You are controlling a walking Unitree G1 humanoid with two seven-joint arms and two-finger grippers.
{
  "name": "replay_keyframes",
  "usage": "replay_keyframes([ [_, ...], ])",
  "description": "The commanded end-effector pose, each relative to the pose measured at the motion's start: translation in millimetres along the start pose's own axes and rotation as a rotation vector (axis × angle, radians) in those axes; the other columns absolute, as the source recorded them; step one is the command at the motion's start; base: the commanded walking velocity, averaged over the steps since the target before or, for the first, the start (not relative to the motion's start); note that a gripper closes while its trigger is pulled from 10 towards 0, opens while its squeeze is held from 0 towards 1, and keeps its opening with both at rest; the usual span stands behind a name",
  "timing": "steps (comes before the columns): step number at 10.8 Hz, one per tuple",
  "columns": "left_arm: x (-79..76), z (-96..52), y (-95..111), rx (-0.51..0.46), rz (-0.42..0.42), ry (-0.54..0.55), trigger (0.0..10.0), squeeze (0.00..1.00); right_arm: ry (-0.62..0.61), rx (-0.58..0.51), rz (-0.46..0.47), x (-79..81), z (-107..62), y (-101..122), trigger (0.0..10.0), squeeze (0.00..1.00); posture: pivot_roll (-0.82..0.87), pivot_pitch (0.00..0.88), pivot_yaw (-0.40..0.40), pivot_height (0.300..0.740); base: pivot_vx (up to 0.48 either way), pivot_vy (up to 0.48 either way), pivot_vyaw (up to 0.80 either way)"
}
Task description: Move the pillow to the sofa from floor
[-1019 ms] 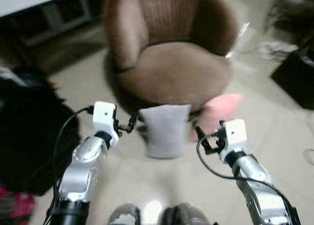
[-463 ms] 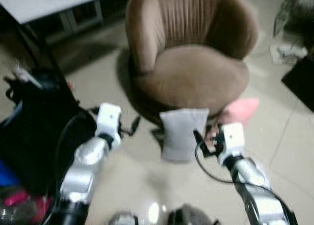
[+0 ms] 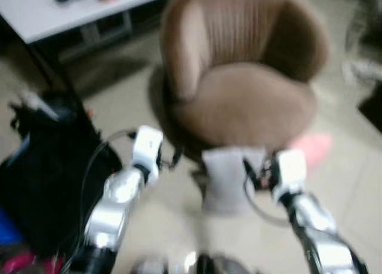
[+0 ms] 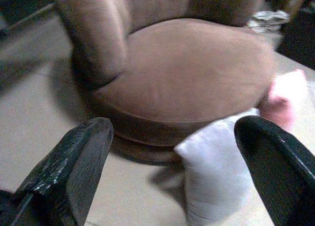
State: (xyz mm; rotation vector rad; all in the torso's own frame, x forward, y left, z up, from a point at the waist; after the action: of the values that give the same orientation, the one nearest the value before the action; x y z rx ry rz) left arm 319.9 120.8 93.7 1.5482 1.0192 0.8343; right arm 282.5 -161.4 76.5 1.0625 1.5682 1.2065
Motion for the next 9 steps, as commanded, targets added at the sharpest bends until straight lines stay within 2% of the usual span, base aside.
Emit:
replay_keyframes([
  [1,5.3,-4.4,-5.8,0.019,0.001,0.019,10.0,0.0,0.007,0.019,0.022,3.6,-1.8,-4.4,10.0,0.0,0.03,0.187,-0.061,0.724,0.289,-0.382,-0.49],
  [3,7.3,-5.9,-3.5,-0.006,-0.026,0.031,10.0,0.0,0.02,0.028,0.035,5.3,-1.2,-5.6,10.0,0.0,0.04,0.195,-0.062,0.724,0.33,-0.341,-0.5],
  [5,9.8,-6.7,-5.9,0.007,-0.021,0.049,10.0,0.0,0.001,0.033,0.048,4.3,0.2,-6.1,10.0,0.0,0.04,0.199,-0.061,0.724,0.0,0.0,-0.52],
  [6,12.1,-7.1,-7.7,0.016,-0.02,0.06,10.0,0.0,-0.003,0.028,0.026,3.6,0.8,-4.6,10.0,0.0,0.04,0.2,-0.061,0.724,0.0,0.0,-0.52],
  [7,13.2,-7.5,-7.1,0.009,-0.032,0.064,10.0,0.0,0.009,0.039,-0.013,5.3,1.2,-5.7,10.0,0.0,0.04,0.201,-0.061,0.724,0.0,0.0,0.0],
  [8,13.2,-7.5,-7.4,0.012,-0.044,0.062,10.0,0.0,0.007,0.04,-0.005,5.7,0.5,-6.2,10.0,0.0,0.04,0.2,-0.06,0.724,0.0,0.0,0.0],
  [9,9.3,-6.9,-5.6,-0.003,-0.101,0.041,10.0,0.0,0.009,0.04,-0.004,6.0,-0.4,-6.3,10.0,0.0,0.04,0.198,-0.06,0.724,0.0,0.48,0.0],
])
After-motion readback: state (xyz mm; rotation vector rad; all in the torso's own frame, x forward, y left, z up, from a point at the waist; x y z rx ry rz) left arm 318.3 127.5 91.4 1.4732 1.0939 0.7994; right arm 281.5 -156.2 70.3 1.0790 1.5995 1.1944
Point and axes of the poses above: a point about 5 cm out from each wrist's last joint towards the gripper, its own z axis pointing out of the wrist towards the gripper, its own y axis along the axis of the wrist's last joint, x = y × z, the point moved 3 cm from there along z, pointing out of the wrist towards the gripper, and after that the axes turned 5 degrees about -z, right-handed, at the moved point
